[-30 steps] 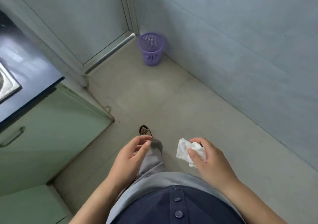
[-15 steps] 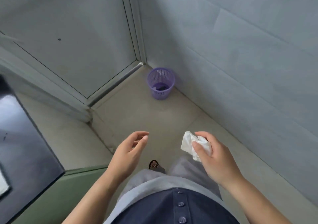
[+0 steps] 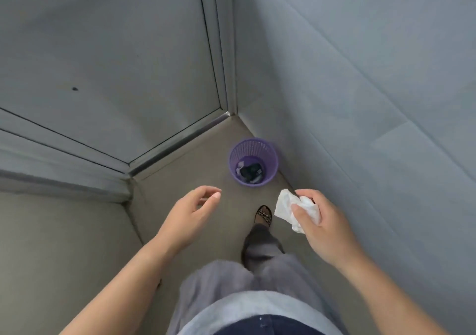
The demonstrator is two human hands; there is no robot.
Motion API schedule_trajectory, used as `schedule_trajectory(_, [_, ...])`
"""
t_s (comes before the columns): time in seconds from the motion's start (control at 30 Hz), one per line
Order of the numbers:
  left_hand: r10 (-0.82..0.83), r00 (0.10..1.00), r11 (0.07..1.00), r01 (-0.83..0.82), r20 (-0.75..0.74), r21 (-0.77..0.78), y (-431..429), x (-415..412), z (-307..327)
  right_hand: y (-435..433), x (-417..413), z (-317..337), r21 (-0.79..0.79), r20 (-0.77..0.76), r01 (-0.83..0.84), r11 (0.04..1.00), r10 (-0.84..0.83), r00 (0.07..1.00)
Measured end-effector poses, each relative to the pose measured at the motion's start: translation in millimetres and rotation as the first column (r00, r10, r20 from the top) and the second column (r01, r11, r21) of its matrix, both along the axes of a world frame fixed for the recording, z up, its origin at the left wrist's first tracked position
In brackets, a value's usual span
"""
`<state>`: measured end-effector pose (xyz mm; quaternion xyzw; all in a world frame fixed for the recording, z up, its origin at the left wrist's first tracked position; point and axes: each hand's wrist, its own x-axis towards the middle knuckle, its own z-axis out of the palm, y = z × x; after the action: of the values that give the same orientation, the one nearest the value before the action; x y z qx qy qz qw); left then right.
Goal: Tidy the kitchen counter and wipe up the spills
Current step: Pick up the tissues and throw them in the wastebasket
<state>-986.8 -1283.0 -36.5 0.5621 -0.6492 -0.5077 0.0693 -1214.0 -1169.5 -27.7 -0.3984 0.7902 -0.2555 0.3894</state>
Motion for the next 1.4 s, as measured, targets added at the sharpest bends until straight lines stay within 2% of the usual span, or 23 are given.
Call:
schedule_trajectory(0.17, [-0.055, 0.995, 0.995, 0.062, 0.087, -0.073, -118.9, -69.6, -35.1, -126.3, -71.7, -30.8, 0.021, -0.092, -0.116, 0.993, 0.118, 0.989])
schedule_trajectory(0.4, [-0.126, 0.962, 0.992, 0.120, 0.244, 0.042, -220.0, -98.7, -149.1, -228.8, -98.8, -133.0, 0.135, -0.088, -0.114, 0.984, 0.126, 0.988])
schedule_trajectory(0.53, [-0.109, 0.973, 0.976, 0.065, 0.205, 0.210, -249.2, -102.7, -237.8, -258.0, -96.9, -227.0, 0.220, -0.040, -0.072, 0.973, 0.083, 0.996])
schedule_trajectory(0.77, [-0.103, 0.943, 0.971, 0.026, 0.315, 0.239, -266.8, -90.8, -435.2, -282.4, -74.3, -426.3, 0.323, 0.024, -0.063, 0.944, 0.059, 0.998])
schedule_trajectory(0.97, [-0.085, 0.959, 0.965, 0.011, 0.272, 0.263, -267.5, -94.7, -561.3, -285.0, -68.9, -559.6, 0.342, 0.010, -0.126, 0.931, 0.130, 0.991])
schedule_trajectory(1.03, [-0.094, 0.971, 0.970, 0.039, 0.220, 0.242, -264.7, -99.7, -586.4, -285.8, -73.3, -597.4, 0.361, -0.059, -0.145, 0.921, 0.178, 0.982])
schedule_trajectory(1.17, [-0.131, 0.990, 0.991, 0.130, 0.046, 0.021, -254.4, -105.8, -608.9, -298.9, -77.6, -654.7, 0.386, -0.173, -0.166, 0.908, 0.248, 0.953])
schedule_trajectory(1.3, [-0.092, 0.996, 0.995, 0.092, 0.002, 0.022, -251.9, -101.5, -618.3, -314.1, -71.6, -682.5, 0.427, -0.180, -0.182, 0.886, 0.280, 0.943])
schedule_trajectory(1.4, [-0.114, 0.993, 0.992, 0.112, 0.027, 0.053, -255.7, -101.2, -614.8, -310.4, -67.6, -677.3, 0.484, -0.156, -0.185, 0.855, 0.293, 0.943])
